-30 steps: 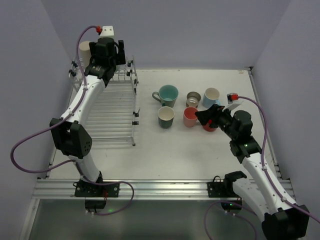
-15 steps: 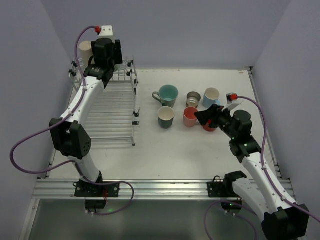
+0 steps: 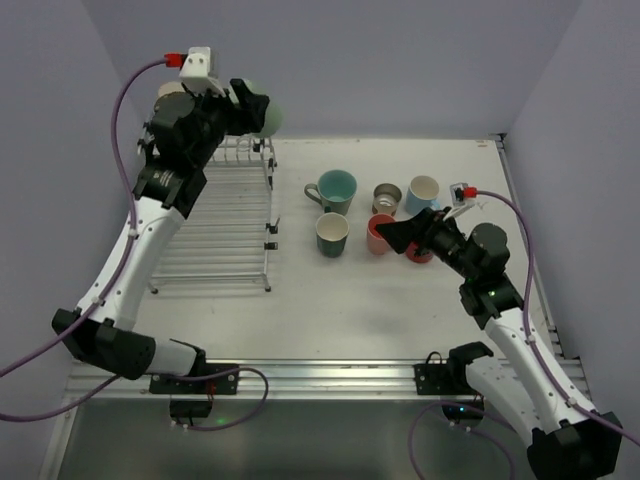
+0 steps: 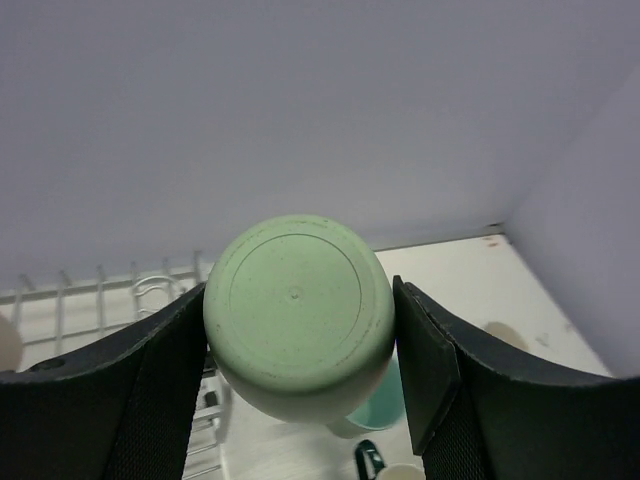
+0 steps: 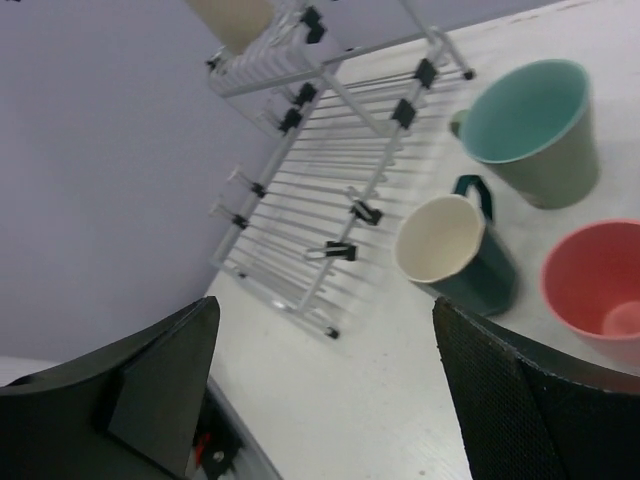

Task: Unload the cups from the dish rack

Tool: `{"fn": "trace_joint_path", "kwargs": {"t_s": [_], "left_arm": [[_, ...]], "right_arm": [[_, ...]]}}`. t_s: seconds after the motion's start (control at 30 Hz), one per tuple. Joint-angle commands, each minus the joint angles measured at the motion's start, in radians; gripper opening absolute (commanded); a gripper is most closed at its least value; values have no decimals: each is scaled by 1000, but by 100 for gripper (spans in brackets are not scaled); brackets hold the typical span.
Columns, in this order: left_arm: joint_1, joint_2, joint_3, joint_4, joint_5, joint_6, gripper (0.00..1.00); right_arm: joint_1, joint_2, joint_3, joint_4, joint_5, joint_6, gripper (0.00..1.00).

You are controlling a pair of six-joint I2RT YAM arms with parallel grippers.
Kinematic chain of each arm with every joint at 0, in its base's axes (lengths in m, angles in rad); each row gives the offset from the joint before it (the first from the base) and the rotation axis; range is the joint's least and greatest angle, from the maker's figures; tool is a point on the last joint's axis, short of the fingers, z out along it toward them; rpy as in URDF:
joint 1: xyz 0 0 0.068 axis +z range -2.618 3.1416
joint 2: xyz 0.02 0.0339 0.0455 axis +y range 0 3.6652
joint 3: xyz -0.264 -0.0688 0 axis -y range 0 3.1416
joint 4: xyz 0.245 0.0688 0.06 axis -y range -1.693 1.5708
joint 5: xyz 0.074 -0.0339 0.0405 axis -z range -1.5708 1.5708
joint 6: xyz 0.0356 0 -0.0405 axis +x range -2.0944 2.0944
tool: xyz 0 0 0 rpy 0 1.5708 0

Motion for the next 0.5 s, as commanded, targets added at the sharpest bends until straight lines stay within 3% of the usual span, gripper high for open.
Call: {"fn": "trace_joint_path", "kwargs": {"t_s": [0.0,0.13,0.2,0.37,0.47], "left_arm": [[-33,-99,-67,92,110,-81,36],[-97,-208,-199,176,174,-163,33],[-116,-276,-312,286,246,-259,33],[-130,-423,-615,590,296,-532,30],[-142,-480,-719,710,293,-600,30]], "right_arm": [[81,3,27,149,-65,95,90],[215,64,70,235,-23,113,91],[262,88,75,368,-29,149,91],[313,188,147,533,-52,199,91],[334,248,193,563,-60,221,91]]}}
